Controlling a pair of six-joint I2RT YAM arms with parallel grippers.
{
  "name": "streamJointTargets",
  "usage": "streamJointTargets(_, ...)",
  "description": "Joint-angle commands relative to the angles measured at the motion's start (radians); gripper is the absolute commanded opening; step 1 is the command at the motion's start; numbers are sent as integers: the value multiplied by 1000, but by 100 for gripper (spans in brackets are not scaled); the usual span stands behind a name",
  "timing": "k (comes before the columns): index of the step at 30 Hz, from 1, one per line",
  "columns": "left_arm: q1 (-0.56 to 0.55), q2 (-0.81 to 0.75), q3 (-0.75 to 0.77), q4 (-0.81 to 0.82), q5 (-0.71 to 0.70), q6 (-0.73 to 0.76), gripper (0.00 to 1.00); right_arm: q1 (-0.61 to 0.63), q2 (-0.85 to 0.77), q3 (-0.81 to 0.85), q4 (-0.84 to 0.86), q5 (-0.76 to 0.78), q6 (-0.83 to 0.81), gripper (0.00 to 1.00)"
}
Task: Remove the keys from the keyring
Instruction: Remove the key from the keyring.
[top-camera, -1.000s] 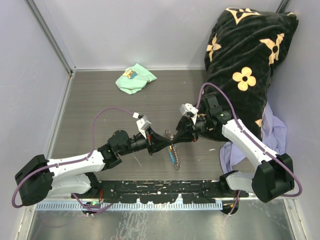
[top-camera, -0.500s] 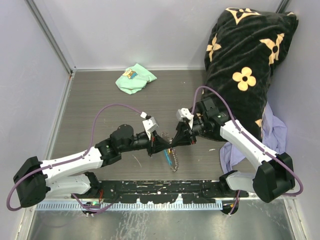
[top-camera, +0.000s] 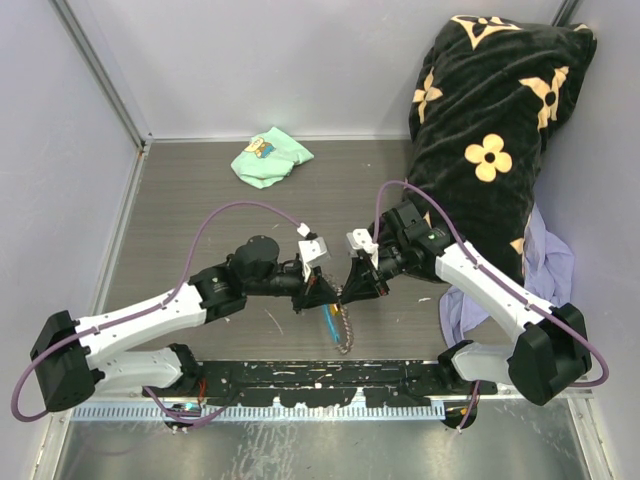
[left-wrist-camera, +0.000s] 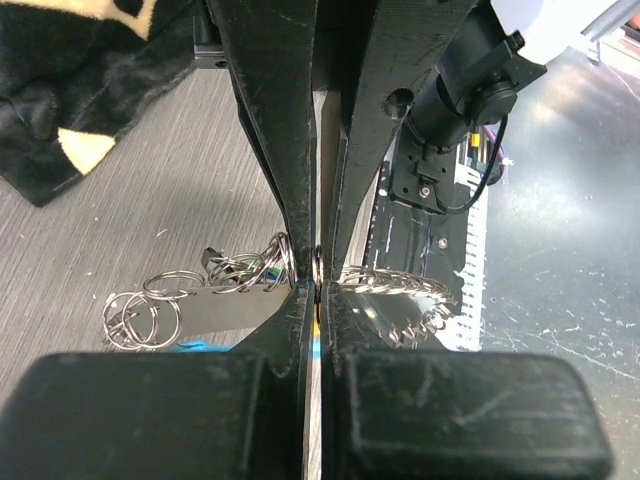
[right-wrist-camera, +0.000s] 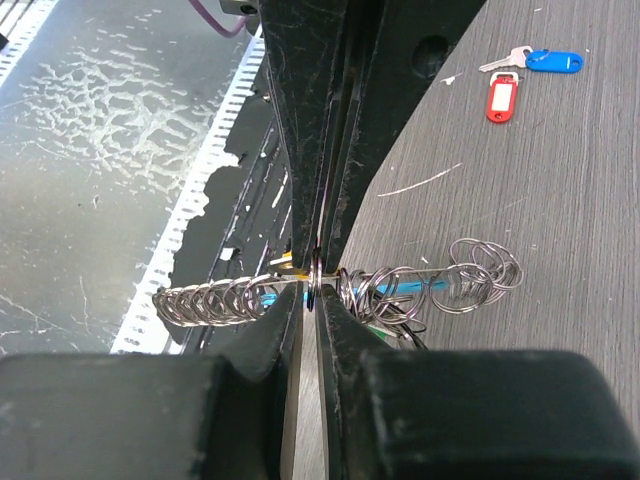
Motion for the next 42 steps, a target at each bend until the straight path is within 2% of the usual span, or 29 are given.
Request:
streamJointTargets(1,8,13,88,17,74,28,0,9,-22,30,0,10,-26,17)
streamJointTargets(6,12,26,110,-13,86,33,0,11,-23,32,0,14,-26,16)
streamJointTargets(10,13,28,110,-8,91,24,0,12,-22,39,-8,11,-26,3)
streamJointTargets(13,16,18,92,35,63,-9,2,12,-24,54,-23,-5,-29,1)
streamJointTargets(16,22,-11,30,132,33,-71,19,11,-19,61,-35,-26,-33,1)
streamJointTargets(20,28,-77,-69,310,-16,-158,34,8,-12,67,-45,-43,-35,1)
streamJointTargets(26,29,-179,-202,489,-133,-265,46,-2,-2,81,-96,-65,-93,1)
streamJointTargets(32,29,-217,-298,646,-175,-394,51,-5,-5,87,-123,-69,-123,1)
streamJointTargets(37,29,-166,-311,726,-157,-546,51,-6,-10,86,-125,-64,-123,1)
streamJointTargets(42,28,-144,-328,754,-152,-604,48,-15,-12,86,-123,-65,-124,1)
